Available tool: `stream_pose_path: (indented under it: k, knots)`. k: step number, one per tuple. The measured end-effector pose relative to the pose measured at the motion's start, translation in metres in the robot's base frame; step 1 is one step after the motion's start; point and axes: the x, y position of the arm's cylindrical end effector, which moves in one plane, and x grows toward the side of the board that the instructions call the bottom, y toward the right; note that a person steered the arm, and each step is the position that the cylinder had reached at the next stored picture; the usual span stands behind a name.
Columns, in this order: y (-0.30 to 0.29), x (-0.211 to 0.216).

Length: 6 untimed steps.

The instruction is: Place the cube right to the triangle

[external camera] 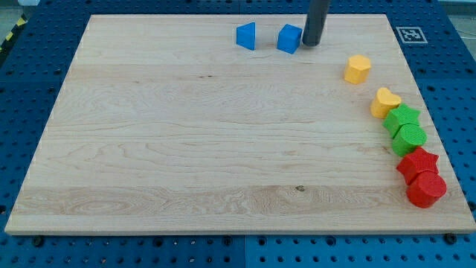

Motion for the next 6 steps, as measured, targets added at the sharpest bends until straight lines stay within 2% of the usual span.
stream_pose_path:
  k: [2,3,4,6]
  knots:
    - [-0.046,-0.022]
    - [-0.039,-0.023]
    - [-0.007,-0.018]
    - [-0.014,0.008]
